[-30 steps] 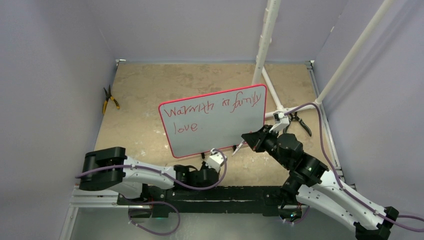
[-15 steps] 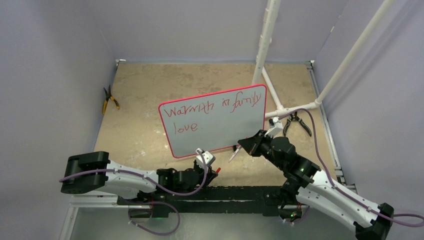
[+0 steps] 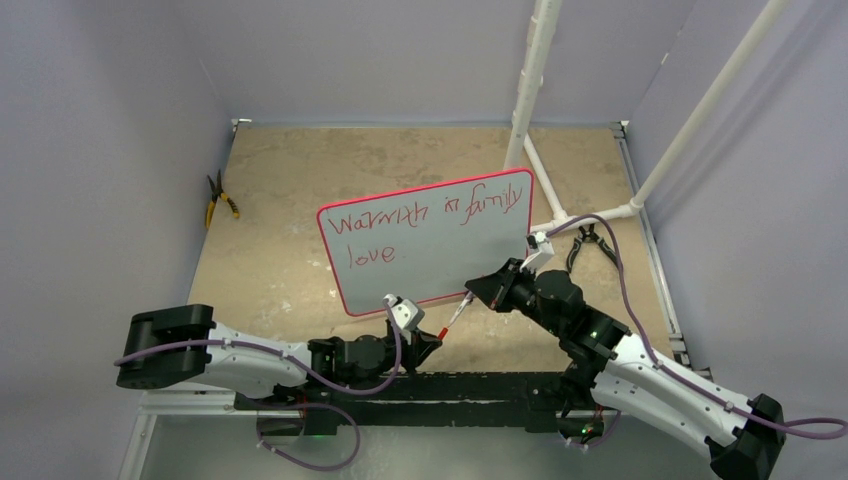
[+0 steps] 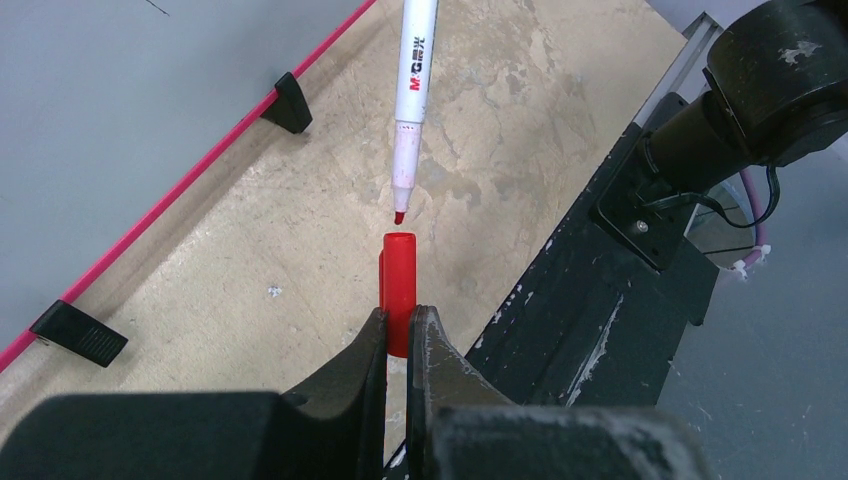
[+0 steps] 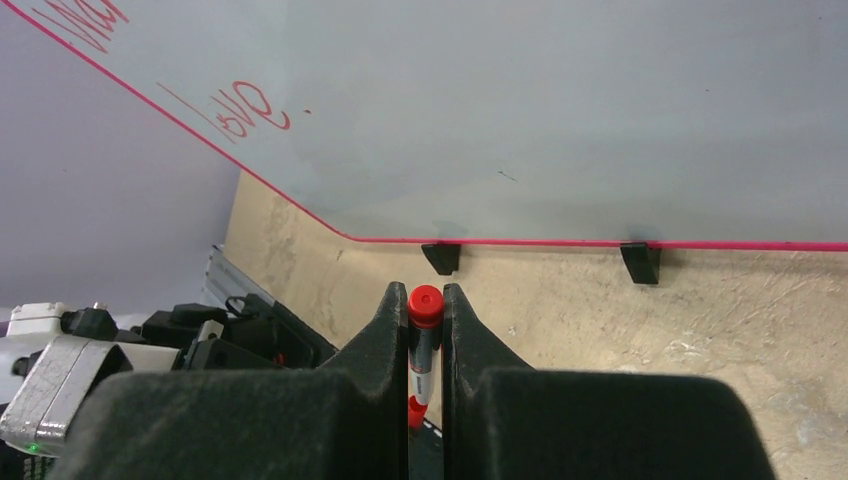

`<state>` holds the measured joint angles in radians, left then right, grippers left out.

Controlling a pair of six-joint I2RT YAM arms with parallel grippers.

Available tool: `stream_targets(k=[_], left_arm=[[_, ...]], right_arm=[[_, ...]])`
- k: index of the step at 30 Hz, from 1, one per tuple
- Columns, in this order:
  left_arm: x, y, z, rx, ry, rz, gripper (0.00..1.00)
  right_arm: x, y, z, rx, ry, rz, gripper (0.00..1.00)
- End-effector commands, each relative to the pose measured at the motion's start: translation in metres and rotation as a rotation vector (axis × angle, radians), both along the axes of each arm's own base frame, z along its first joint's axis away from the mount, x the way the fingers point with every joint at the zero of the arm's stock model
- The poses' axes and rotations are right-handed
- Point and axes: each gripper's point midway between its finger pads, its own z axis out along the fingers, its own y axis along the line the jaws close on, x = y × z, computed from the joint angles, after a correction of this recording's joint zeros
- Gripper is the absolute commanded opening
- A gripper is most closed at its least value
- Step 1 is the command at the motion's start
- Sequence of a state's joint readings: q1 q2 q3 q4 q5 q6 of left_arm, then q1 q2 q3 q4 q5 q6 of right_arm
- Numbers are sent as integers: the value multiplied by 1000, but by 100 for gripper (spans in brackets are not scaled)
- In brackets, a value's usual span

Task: Write a sentence on the whiteboard
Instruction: Close the whiteboard marker at the center of the board.

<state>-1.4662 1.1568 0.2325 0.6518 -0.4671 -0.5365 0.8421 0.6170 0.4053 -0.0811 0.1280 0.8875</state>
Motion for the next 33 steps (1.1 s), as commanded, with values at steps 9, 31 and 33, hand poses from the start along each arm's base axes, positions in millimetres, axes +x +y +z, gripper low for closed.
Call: stream_targets(k=[9,31,33], left_arm=[[6,-6,23,-78,-38,16,0],[24,-16,73,-154,-209,63,0],[24,-17,76,-166,-219,61,0]], right_arm=[[-3,11,11,51,-20,51,0],[-27,33,-7,64,64,216,0],[-26,33,-11,55,74,214,0]])
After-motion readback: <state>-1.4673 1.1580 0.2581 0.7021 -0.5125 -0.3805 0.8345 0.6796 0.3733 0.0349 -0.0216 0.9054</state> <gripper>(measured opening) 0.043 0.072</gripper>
